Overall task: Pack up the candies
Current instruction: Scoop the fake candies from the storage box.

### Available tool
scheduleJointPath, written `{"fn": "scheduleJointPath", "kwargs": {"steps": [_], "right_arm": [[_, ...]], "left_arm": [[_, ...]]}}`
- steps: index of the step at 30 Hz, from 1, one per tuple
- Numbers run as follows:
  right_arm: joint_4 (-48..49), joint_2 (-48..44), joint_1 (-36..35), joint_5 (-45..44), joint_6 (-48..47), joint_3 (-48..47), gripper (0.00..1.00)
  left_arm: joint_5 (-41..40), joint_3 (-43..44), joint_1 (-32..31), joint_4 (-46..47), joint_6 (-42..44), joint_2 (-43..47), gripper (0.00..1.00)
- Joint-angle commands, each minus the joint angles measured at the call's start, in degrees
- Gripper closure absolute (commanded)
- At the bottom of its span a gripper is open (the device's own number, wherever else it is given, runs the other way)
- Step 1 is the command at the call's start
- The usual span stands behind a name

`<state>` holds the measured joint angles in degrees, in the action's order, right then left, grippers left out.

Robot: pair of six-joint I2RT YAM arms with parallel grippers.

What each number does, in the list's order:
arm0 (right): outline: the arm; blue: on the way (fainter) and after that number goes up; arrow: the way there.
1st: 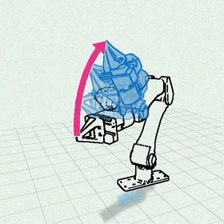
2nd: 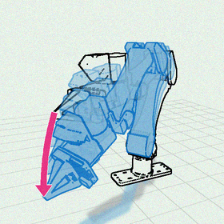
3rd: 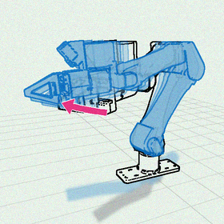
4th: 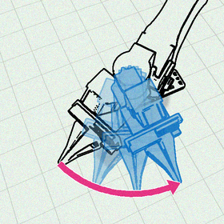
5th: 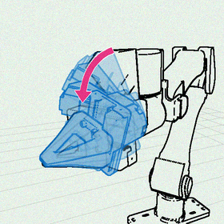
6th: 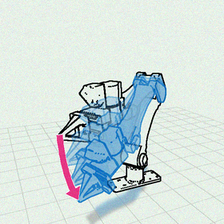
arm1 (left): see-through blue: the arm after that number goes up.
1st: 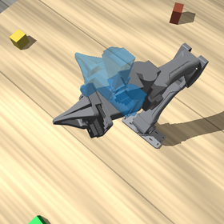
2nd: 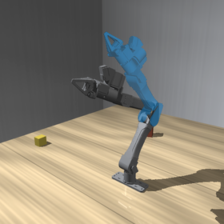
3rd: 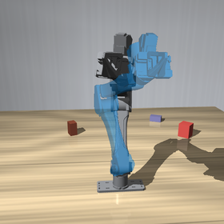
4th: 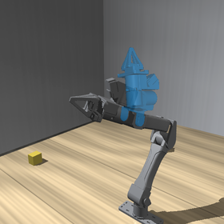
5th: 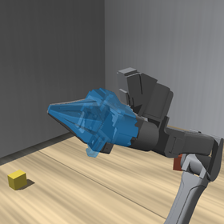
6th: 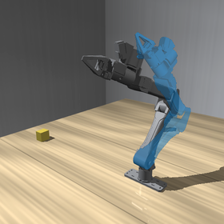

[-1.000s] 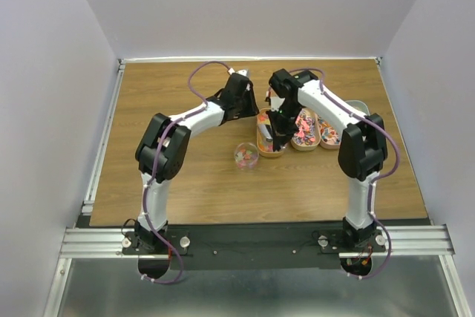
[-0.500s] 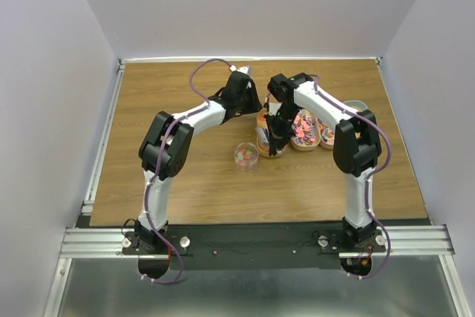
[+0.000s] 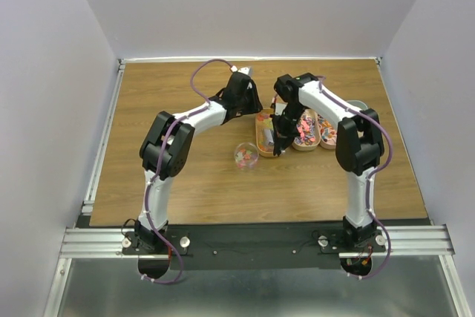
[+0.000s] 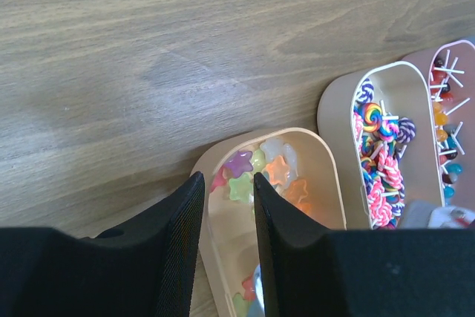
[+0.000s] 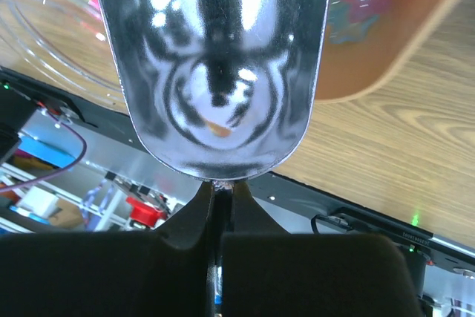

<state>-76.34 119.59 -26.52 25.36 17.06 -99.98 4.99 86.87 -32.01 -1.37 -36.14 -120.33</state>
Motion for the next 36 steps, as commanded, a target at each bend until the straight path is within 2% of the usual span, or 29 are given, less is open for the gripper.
{"fn": "scheduleJointPath", "kwargs": {"steps": [1,7,16,30,36], "right_arm": [[-3.2,-1.6,1.0,1.4,0.0,0.3,0.99],[-3.3,-1.0,1.0,1.1,-0.4,0.5,0.99],[-3.3,0.5,1.1,5.2,-1.7,2.3,0.99],[-3.3,4.4,1.3,1.1,-0.3,-0.7,0.99],[-3.3,5.1,2.2,-4.2,1.6,-2.4,0.99]], "left_arm": [[-0.2,0.7,-0.5,1.1,1.2,-0.2,0.59],[-0.4,0.2,-0.5,1.0,1.1,0.3,0.59],[-0.5,-0.1,-0.7,1.1,0.7,0.5,0.59],[-0.4,-1.4,-0.9,1.1,0.7,1.3,0.59],[-0.2,-2.0,-0.9,1.1,1.1,1.6,0.59]]}}
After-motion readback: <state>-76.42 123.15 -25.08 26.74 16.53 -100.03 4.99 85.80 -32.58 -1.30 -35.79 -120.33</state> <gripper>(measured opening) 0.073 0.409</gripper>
